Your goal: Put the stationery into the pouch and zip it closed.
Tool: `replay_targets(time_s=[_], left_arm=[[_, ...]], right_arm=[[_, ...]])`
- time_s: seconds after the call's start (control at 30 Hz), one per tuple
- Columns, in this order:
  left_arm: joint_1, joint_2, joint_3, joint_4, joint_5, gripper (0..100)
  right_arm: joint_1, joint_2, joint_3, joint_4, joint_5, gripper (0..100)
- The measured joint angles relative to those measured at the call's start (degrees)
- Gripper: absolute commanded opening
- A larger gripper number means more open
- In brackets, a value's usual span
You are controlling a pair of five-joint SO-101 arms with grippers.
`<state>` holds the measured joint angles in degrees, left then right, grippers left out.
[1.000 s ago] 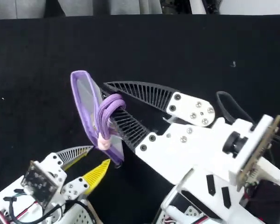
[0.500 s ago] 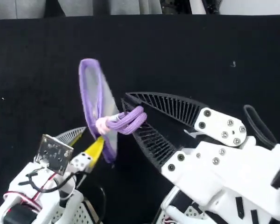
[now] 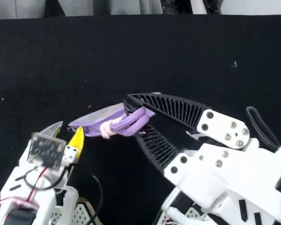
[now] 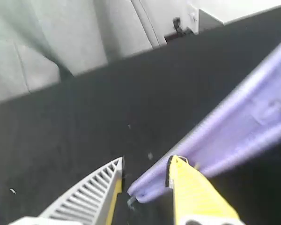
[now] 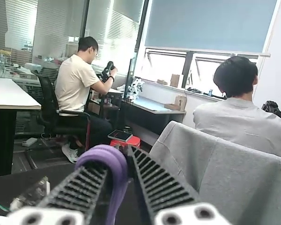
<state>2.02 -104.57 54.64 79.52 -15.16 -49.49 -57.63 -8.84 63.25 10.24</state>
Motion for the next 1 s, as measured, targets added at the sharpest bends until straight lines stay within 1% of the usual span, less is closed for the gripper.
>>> replay_targets(time_s=[0.07, 0.13, 0.33, 0.4, 0.47, 0.6, 0.77, 0.87, 1.0], left_arm=[[0.09, 0.00, -3.52, 1.49, 0.00, 17], [2.81, 0.00, -7.65, 3.96, -0.53, 17], [16.09, 0.00, -17.93, 13.71, -6.77, 17], [19.78, 0.00, -20.40, 16.53, -7.56, 17], [22.07, 0.00, -21.89, 18.20, -7.74, 17], [23.65, 0.00, -22.68, 20.66, -7.74, 17], [23.82, 0.00, -20.92, 20.84, -7.91, 17], [23.91, 0.00, -17.23, 19.43, -8.18, 17], [24.09, 0.00, -13.45, 17.14, -8.18, 17]], right_arm=[[0.00, -0.53, 0.62, -0.18, 0.00, 1.1], [0.00, -0.53, 1.58, -0.88, 0.00, 1.1], [0.00, -0.53, 4.13, -3.43, 0.00, 1.1], [0.00, -0.53, 4.13, -3.96, 0.00, 1.1], [0.00, -0.53, 4.13, -4.31, 0.00, 1.1], [0.00, -0.35, 4.57, -5.45, 0.00, 1.1], [0.00, 4.84, 4.57, -10.99, 0.00, 1.1], [0.00, 9.05, 4.57, -13.89, 0.00, 1.1], [0.00, 12.31, 4.57, -15.30, 0.00, 1.1]])
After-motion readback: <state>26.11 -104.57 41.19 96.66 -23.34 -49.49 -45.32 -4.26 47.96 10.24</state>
